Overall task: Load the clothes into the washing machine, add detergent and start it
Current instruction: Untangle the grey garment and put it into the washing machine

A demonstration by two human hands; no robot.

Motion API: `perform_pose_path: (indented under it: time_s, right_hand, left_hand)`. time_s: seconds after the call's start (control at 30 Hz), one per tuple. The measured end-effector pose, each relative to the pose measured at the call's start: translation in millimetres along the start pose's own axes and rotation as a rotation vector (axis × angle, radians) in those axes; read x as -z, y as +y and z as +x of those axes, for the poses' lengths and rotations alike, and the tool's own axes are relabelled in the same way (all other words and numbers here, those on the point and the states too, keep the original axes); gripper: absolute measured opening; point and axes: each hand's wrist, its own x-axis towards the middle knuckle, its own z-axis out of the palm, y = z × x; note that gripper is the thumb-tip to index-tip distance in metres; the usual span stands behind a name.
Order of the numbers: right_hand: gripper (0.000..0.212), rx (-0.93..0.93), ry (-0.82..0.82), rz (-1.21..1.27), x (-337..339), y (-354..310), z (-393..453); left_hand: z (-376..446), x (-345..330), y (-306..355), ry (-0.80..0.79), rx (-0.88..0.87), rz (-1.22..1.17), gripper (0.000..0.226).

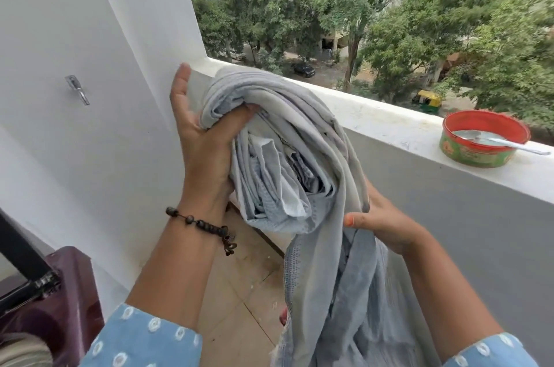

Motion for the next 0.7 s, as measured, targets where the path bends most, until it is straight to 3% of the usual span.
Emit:
perform_pose_path:
  time_s: [0.13, 0.27, 0.43, 0.53, 0.63, 0.7]
  right_hand:
    - [0.127, 0.120, 0.192, 0.003, 0, -26, 6]
    - [0.128, 0.196, 0.215, 0.046, -2, -35, 9]
    - [0.134, 0.129, 0.164, 0.246, -23, -29, 13]
    - [0.118, 0.171, 0.258, 0.344, -31, -26, 19]
    - [0.091, 0.273, 0.387, 0.336, -21, -36, 20]
    - [0.086, 0.308, 0.445, 0.259, -7, -48, 19]
  left_hand:
    - [15, -23, 21, 0.034, -0.049, -0.194, 0.081]
    - [25, -36, 36, 0.026, -0.134, -0.336, 0.080]
    - [7, -44, 7, 0.284, -0.051, -0.238, 0.062]
    - [0, -34, -16, 0.319, 0.011, -0.137, 0.058]
    - [-11, -12, -42, 0.123, 0.143, -0.059, 0.065]
    - [-18, 14, -50, -0.077, 0.295, 0.001, 0.088]
